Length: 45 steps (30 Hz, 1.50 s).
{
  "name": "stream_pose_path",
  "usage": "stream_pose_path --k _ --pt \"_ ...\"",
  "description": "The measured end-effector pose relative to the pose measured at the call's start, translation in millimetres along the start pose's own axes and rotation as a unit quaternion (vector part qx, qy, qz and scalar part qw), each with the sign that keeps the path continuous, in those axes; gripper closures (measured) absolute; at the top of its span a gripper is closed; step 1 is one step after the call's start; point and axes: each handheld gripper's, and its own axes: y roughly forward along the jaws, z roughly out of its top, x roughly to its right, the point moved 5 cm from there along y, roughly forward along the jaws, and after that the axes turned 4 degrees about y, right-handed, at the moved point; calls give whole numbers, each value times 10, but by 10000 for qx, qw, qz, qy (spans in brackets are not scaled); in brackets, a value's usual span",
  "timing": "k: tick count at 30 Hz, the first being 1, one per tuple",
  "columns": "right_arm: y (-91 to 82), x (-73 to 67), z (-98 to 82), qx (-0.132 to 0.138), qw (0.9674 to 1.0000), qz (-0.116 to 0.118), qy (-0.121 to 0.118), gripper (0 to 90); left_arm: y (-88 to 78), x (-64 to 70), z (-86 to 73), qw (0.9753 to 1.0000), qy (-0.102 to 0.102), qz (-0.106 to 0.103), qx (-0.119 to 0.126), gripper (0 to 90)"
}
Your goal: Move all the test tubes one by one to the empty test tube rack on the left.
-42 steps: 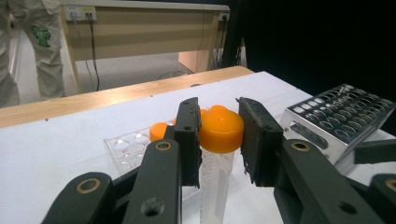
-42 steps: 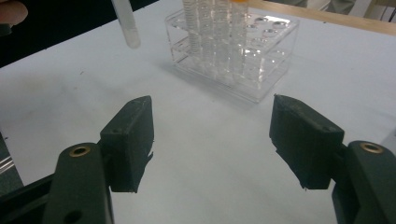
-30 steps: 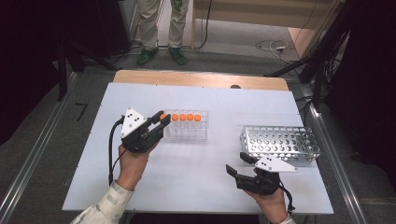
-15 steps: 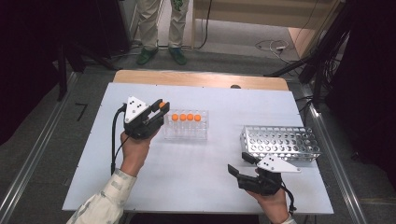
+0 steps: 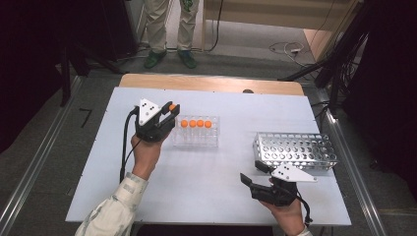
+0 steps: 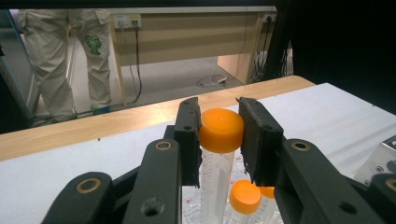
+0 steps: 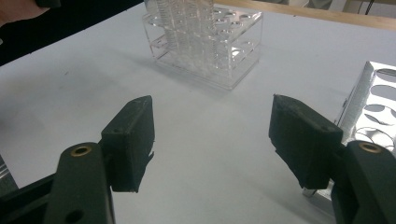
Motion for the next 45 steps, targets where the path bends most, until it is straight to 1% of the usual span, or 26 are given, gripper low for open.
stream_pose_path --k 3,7,11,15,21,26,32,34,37,45 --pt "-1 4 -3 -9 10000 -11 29 298 15 2 -22 10000 1 -20 6 702" --pt "0 -1 0 4 10000 -3 3 298 43 5 -55 10000 12 -4 -13 702" --pt "0 3 -2 0 10000 -13 17 298 68 15 -108 10000 19 1 -64 702" --pt "-1 4 -2 -2 10000 -17 16 298 88 31 -150 9999 83 1 -129 701" --pt "2 5 -5 -4 10000 -25 -3 298 97 48 -217 9998 127 22 -154 701" --pt "8 1 -9 -19 10000 -31 2 299 110 43 -292 9997 81 32 -215 699" --pt "12 2 -12 -31 10000 -29 2 299 111 38 -305 9997 43 48 -215 684" --pt "11 2 -11 -28 10000 -29 1 299 105 33 -300 9998 11 57 -205 641" --pt "11 3 -12 -27 10000 -30 4 299 93 33 -296 9998 -3 35 -199 636" --pt "9 13 -12 -30 10000 -51 21 299 26 47 -294 9997 -157 -103 -127 599"
